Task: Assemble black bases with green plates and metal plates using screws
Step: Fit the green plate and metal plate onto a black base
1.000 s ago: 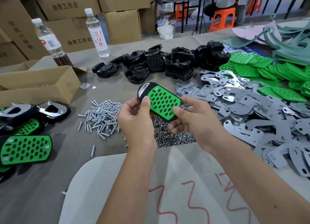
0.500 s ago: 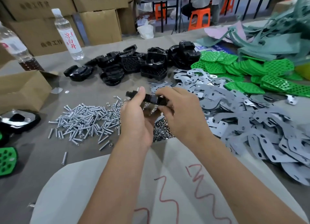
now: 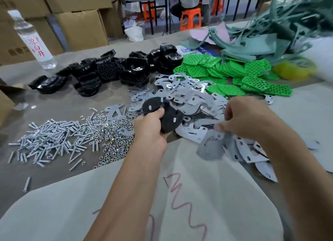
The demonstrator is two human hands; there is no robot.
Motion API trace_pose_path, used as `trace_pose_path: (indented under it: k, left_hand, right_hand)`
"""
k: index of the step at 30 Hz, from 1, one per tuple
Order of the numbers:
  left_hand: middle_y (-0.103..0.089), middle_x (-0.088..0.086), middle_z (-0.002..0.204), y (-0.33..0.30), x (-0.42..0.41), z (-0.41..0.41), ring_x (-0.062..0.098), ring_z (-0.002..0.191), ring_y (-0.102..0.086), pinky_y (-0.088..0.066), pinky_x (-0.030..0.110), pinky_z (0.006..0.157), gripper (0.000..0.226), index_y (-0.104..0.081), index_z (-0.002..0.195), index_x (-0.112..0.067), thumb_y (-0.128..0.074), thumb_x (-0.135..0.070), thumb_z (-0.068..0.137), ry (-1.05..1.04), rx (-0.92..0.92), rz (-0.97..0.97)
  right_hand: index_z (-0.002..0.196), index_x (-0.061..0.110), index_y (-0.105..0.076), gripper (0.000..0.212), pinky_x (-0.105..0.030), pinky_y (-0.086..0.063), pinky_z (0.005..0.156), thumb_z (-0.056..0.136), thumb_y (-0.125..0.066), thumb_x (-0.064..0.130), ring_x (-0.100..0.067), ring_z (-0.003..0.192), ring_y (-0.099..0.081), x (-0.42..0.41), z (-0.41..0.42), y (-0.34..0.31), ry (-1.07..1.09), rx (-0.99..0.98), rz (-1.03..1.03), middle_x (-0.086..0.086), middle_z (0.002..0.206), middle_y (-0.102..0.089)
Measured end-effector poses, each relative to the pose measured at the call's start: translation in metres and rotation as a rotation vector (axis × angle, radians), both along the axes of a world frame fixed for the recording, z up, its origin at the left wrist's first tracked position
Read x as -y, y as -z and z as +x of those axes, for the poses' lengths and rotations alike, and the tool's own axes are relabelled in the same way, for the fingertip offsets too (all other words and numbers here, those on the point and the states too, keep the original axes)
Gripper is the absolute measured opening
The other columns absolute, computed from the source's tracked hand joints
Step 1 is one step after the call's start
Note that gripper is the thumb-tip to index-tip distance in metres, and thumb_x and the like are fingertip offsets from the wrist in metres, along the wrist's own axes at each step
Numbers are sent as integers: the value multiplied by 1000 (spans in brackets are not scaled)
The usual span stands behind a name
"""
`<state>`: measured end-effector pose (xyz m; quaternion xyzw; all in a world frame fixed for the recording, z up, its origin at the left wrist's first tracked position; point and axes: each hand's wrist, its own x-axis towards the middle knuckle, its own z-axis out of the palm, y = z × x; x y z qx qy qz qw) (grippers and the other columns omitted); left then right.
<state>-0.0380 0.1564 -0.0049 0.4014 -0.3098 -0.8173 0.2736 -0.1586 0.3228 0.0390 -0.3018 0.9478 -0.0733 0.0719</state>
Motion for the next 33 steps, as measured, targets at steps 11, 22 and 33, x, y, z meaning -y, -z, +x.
trace_pose_path:
  k: [11, 22, 33]
  left_hand:
    - [-76, 20, 114, -2, 13, 20, 35, 100, -76, -63, 47, 76, 31, -64, 126, 4, -59, 5, 96, 107, -36, -73]
    - [-78, 20, 101, 2, 50, 80, 37, 85, -78, -63, 42, 62, 21, -67, 113, 0, -58, 8, 95, -9, -16, -261]
    - [-80, 7, 90, 16, 76, 105, 29, 87, -76, -63, 43, 78, 24, -78, 92, -15, -73, 7, 85, -68, 170, -640]
  right_hand:
    - [86, 23, -81, 22, -20, -46, 49, 99, -65, 16, -7, 52, -59, 28, 11, -21, -312, 476, -406, 3, 61, -72]
    - [81, 29, -78, 13, -30, -44, 60, 94, -75, 30, -17, 61, -52, 68, 20, -22, -486, 208, -643, 6, 72, -68]
    - [85, 21, -77, 12, -21, -47, 53, 97, -73, 20, -11, 55, -63, 161, 117, 49, -434, 808, -1131, -1, 66, -72]
